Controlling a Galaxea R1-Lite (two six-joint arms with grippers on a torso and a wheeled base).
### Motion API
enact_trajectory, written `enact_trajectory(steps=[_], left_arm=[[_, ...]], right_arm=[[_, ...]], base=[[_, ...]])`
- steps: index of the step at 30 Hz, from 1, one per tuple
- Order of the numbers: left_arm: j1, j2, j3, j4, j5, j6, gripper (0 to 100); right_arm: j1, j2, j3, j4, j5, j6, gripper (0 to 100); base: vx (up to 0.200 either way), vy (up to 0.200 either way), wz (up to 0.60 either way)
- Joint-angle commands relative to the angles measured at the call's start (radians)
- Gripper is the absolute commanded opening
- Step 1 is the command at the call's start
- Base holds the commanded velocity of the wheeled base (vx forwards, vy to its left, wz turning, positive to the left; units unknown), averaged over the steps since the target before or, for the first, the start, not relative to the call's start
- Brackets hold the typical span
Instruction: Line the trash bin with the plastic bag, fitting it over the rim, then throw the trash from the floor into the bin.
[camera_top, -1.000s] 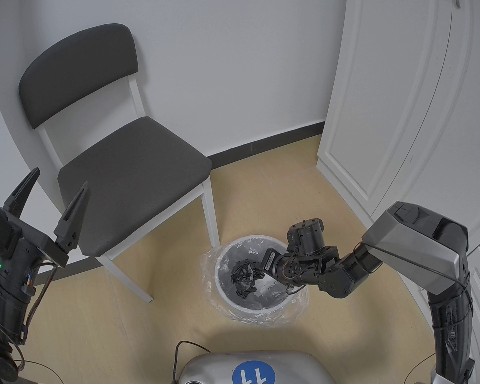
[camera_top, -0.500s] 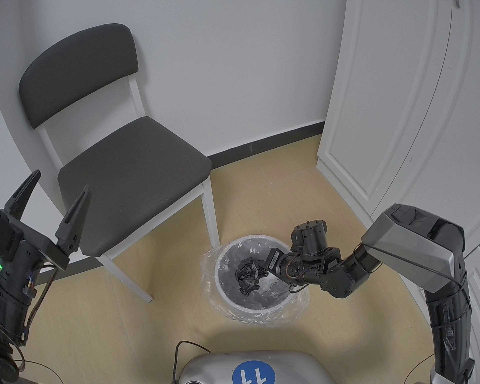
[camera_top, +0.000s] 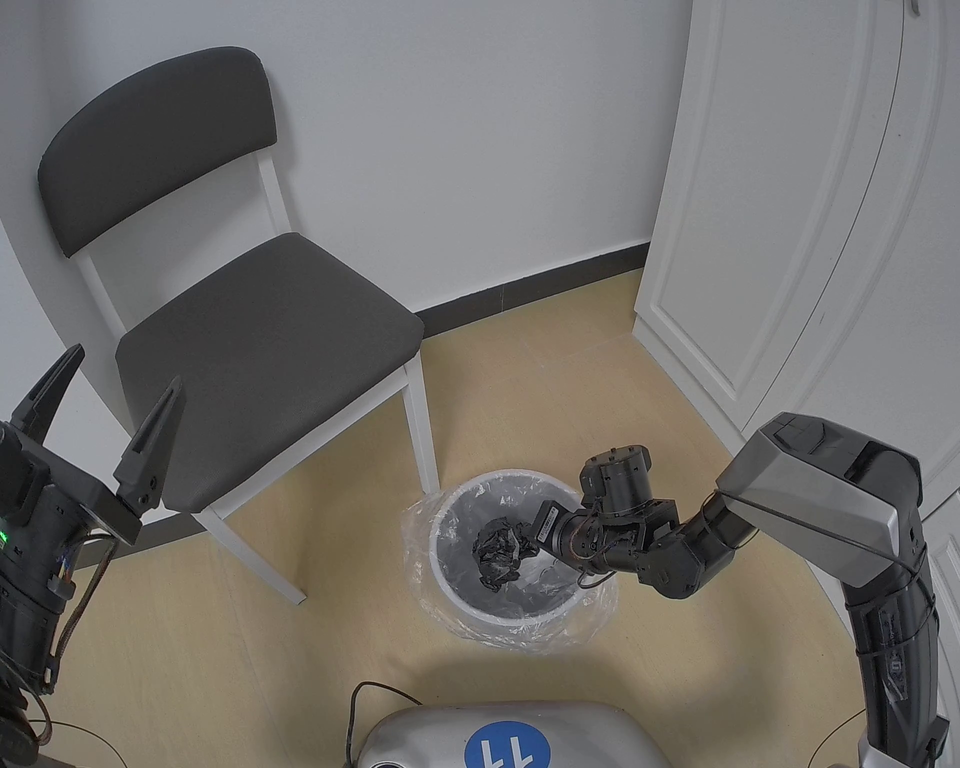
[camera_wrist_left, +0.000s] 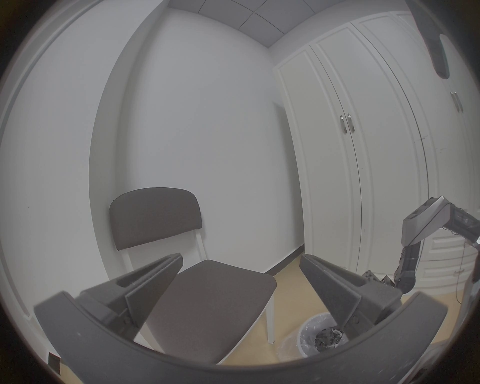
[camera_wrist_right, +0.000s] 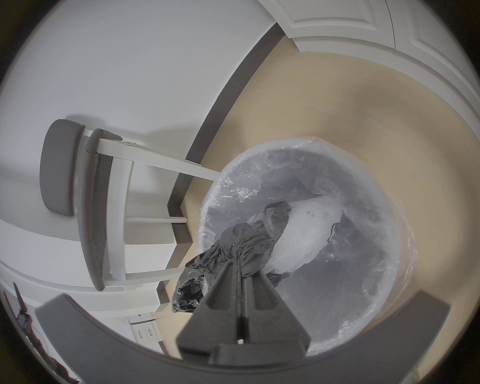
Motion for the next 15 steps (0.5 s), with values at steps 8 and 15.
enact_trajectory(steps=[8, 15], left_arm=[[0.000, 0.002, 0.000, -0.001, 0.000, 0.000, 100], [0.000, 0.002, 0.000, -0.001, 0.000, 0.000, 100]], right_arm=[[-0.017, 0.033, -0.011, 0.000, -0.021, -0.027, 0], [-0.017, 0.034, -0.011, 0.000, -0.021, -0.029, 0]], base=[[0.000, 0.000, 0.00], [0.000, 0.000, 0.00]])
